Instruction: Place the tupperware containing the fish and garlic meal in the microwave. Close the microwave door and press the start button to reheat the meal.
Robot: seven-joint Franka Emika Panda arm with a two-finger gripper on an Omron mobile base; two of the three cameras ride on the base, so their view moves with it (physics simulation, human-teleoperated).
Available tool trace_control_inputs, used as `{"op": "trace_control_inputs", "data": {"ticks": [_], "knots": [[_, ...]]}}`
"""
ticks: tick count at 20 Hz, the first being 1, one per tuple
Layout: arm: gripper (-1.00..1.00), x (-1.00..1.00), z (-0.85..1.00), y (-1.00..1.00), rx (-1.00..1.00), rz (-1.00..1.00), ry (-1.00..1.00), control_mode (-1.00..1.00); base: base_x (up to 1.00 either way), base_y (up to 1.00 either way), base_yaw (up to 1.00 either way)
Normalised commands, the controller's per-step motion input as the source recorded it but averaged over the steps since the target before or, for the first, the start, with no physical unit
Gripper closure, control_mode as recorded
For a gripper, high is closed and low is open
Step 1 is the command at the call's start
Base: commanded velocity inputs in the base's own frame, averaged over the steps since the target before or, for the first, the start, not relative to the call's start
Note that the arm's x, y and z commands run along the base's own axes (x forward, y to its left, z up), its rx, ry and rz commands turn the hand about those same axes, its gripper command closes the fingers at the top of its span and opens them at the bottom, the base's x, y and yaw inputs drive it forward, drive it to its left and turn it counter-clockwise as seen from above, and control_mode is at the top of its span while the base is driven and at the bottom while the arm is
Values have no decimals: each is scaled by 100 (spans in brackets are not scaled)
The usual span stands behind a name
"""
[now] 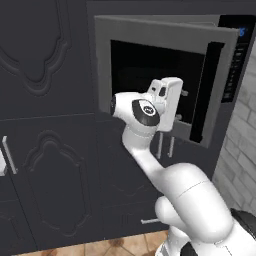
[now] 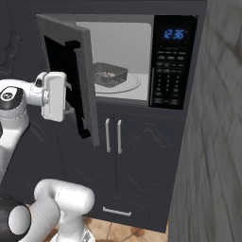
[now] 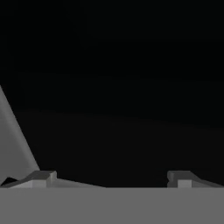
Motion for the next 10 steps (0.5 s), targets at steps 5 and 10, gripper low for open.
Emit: {"op": "trace_control_inputs", "data": {"ticks": [5,10], "knots": [[-100,75,0,-64,14,30,0,-100,0,0,0],[-100,61,0,-36,10,42,0,-100,0,0,0]]}}
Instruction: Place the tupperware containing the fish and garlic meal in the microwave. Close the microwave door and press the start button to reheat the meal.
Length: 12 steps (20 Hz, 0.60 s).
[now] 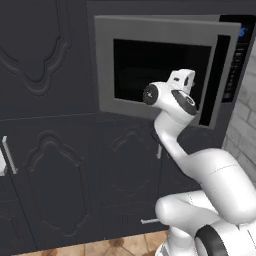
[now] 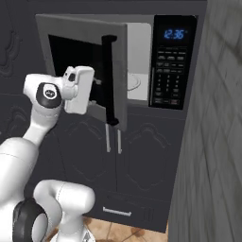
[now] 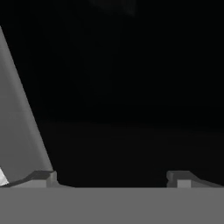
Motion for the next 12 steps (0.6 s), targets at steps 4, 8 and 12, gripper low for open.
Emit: {"op": "trace_control_inputs", "data": {"ticks": [4,8,12], "knots": [[-100,58,0,-14,0,45,0,-100,0,0,0],[-100,63,0,-4,0,41,0,-100,0,0,0],[-100,64,12,0,0,31,1,-100,0,0,0]]}}
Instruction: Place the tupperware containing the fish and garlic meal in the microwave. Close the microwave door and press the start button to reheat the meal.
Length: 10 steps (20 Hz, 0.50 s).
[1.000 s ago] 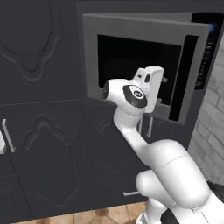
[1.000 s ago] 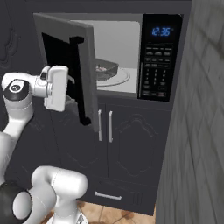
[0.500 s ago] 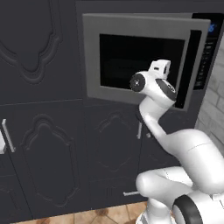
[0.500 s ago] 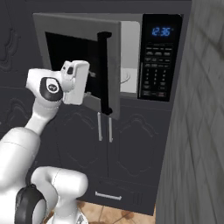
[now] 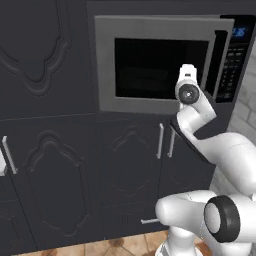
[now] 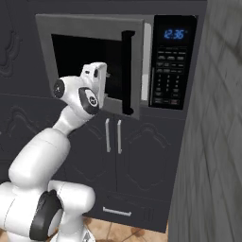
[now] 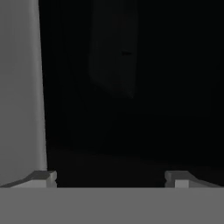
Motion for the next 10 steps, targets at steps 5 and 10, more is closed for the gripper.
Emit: {"op": "trace_control_inputs", "data": {"ticks": [5,10], "knots": [[-100,66,26,1,0,19,8,-100,0,0,0],[-100,59,35,5,0,9,19,-100,0,0,0]]}}
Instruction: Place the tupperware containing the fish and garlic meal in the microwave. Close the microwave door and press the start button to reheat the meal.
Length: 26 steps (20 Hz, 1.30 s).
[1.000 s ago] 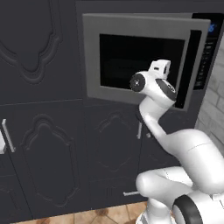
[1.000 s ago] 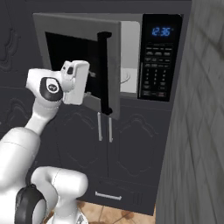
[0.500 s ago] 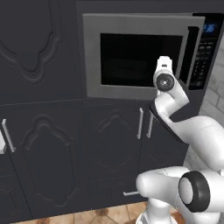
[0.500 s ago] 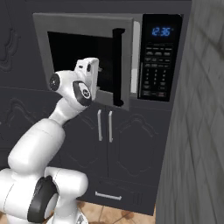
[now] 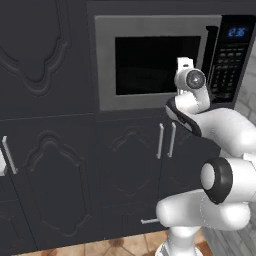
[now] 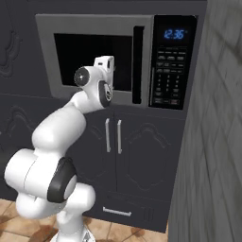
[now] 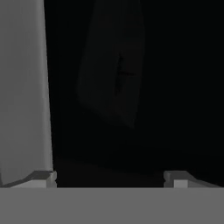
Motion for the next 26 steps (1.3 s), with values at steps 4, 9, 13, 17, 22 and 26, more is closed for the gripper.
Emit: {"op": "trace_control_inputs", "data": {"ticks": [4,9,13,17,22,26], "knots": [[-100,62,34,3,0,4,23,-100,0,0,0],[-100,76,-2,0,0,7,8,-100,0,0,0],[-100,31,-76,0,0,9,-18,-100,0,0,0],[-100,-11,-10,12,0,5,-19,-100,0,0,0],[-100,-58,60,10,-1,2,2,-100,0,0,0],[-100,-94,43,-17,0,0,1,-100,0,0,0]]}}
